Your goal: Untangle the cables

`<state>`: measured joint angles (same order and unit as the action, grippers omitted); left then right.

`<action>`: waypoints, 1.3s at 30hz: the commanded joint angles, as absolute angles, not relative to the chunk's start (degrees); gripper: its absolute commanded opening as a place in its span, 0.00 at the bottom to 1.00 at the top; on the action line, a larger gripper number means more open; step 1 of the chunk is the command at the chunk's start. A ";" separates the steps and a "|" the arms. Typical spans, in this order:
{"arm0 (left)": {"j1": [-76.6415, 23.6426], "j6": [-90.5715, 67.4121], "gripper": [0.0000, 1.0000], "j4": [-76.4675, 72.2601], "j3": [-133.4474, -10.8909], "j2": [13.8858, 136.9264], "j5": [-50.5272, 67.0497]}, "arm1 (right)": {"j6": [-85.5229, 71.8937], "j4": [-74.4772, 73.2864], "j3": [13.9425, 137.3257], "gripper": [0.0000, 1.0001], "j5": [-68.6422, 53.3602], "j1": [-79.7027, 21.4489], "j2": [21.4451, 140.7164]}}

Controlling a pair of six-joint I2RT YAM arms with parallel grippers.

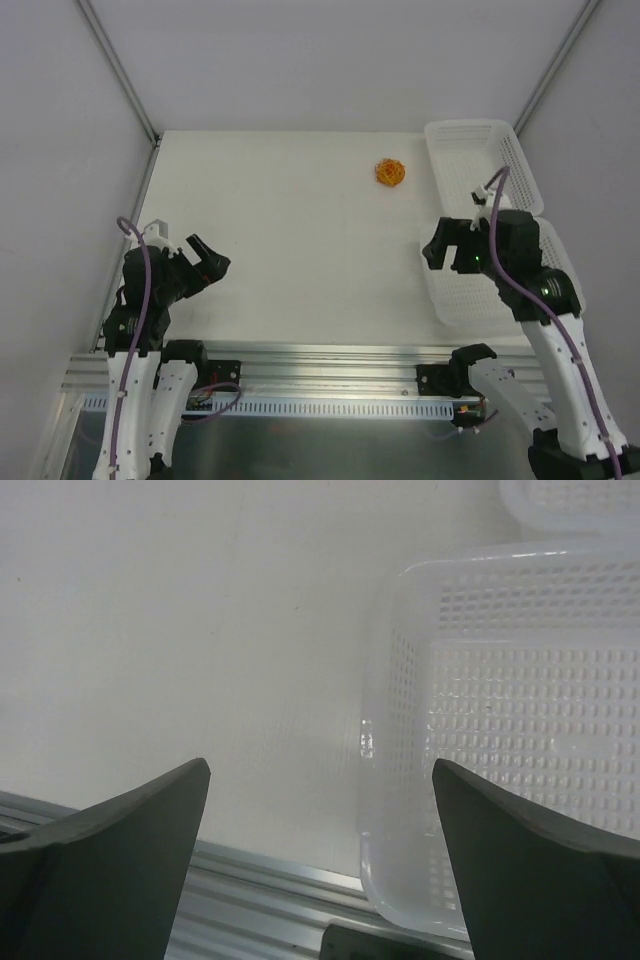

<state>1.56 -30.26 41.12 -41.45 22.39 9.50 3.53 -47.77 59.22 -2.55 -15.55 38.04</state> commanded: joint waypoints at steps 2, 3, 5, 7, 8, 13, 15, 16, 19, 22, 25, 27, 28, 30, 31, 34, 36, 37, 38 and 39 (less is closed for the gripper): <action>1.58 -33.92 0.99 41.83 -41.22 32.15 15.11 | -6.22 -45.44 67.75 1.00 -1.41 -15.03 53.06; 1.67 -34.10 0.99 42.18 -41.39 36.08 16.34 | -6.68 -45.18 69.16 1.00 -2.28 -14.86 59.52; 1.67 -34.28 0.99 42.80 -41.48 39.53 19.68 | -7.64 -44.48 73.80 1.00 -1.67 -14.59 65.62; 1.67 -33.93 0.99 42.89 -41.48 42.97 20.30 | -8.35 -41.67 76.54 1.00 -0.70 -14.33 73.86; 1.58 -33.58 0.99 43.06 -41.57 43.76 20.82 | -8.52 -40.53 79.51 1.00 -0.70 -14.07 76.26; 1.67 -31.73 0.99 42.98 -40.52 44.04 21.53 | -13.08 -28.59 84.72 0.86 -0.35 -12.40 89.45; 1.67 -31.73 0.99 42.98 -40.43 42.64 21.62 | -14.58 -21.75 85.86 0.81 2.36 -12.13 94.55; 1.67 -31.82 0.99 42.98 -40.60 42.28 21.53 | -16.07 -19.88 86.48 0.76 3.16 -12.13 96.14; 1.67 -32.26 0.99 42.98 -40.95 40.43 20.92 | -18.53 -14.08 89.47 0.72 5.53 -12.13 103.69; 1.67 -32.34 0.99 42.98 -41.22 38.76 20.13 | -19.86 -9.68 93.06 0.72 6.24 -12.22 110.73; 1.67 -32.96 0.99 42.98 -40.96 36.66 19.51 | -20.48 -7.83 97.45 0.72 7.99 -12.74 117.14; 1.67 -33.57 0.99 42.98 -40.70 34.64 19.25 | -21.44 -6.86 99.66 0.71 8.79 -12.92 121.44; 1.67 -33.84 0.99 42.98 -40.26 33.93 18.73 | -21.97 -7.12 102.37 0.71 9.22 -13.09 123.20; 1.67 -34.19 0.99 43.15 -39.90 32.44 18.81 | -22.76 -8.70 105.28 0.71 10.11 -13.18 126.02; 1.67 -34.28 0.99 43.15 -39.82 32.17 18.90 | -23.02 -9.31 106.60 0.71 10.46 -13.27 128.82; 1.58 -34.72 0.99 43.42 -39.12 31.55 20.39 | -23.12 -11.68 112.22 0.67 10.11 -13.36 132.44; 1.50 -34.81 0.99 43.51 -38.94 31.64 21.09 | -22.77 -12.57 113.82 0.57 9.49 -13.45 134.29; 1.32 -34.80 0.99 43.42 -38.67 31.73 21.27 | -22.24 -12.66 113.56 0.53 9.23 -13.53 134.47; 1.32 -34.80 0.99 43.50 -38.67 31.73 21.53 | -21.89 -12.83 113.21 0.48 8.71 -13.62 134.21; 1.06 -34.72 0.99 43.51 -38.58 32.08 21.62 | -21.45 -12.83 111.55 0.37 8.09 -13.71 133.86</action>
<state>1.52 -33.76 43.22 -39.13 31.86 19.53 -21.56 -12.19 110.59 8.58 -13.15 134.69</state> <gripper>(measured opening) 0.992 0.443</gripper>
